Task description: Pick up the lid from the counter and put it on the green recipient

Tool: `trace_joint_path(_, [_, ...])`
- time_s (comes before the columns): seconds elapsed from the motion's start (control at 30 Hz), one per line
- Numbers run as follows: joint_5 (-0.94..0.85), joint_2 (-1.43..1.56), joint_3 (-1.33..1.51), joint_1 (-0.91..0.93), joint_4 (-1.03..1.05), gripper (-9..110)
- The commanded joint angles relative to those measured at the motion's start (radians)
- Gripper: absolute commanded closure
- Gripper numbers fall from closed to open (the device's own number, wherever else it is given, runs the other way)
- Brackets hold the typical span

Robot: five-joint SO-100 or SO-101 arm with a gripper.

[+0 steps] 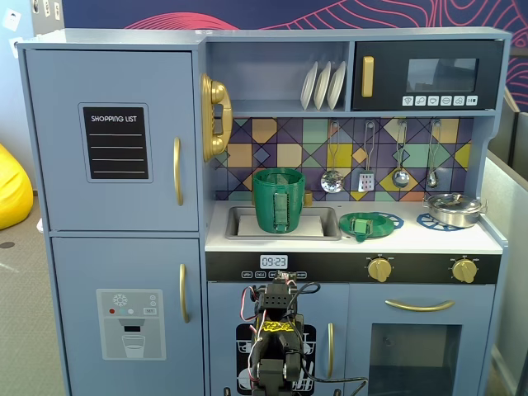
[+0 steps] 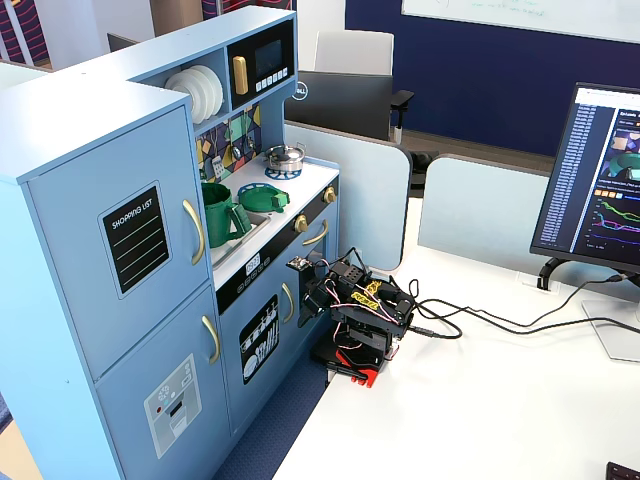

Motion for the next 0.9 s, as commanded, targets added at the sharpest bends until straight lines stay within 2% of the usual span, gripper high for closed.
trace_joint_path(0.0, [-0.005,-0.003,0.012,-0.012,0.183,101])
trace_joint_path(0.4, [-0.008,-0.003,0.011,0.008,0.158,101])
trace_joint_path(0.47, [-0.018,-0.003,-0.021,0.077,0.072,101])
trace_joint_path(0.57, [-0.04,-0.052,-0.17,0.204,-0.164,101])
trace_joint_path(0.7, [-0.176,-0.242,-0.454,0.341,-0.459,99])
trace_joint_path(0.77, [-0.186,-0.339,-0.589,0.396,-0.561,92])
trace_joint_path(0.87, [-0.146,-0.446,-0.715,0.48,-0.709,74])
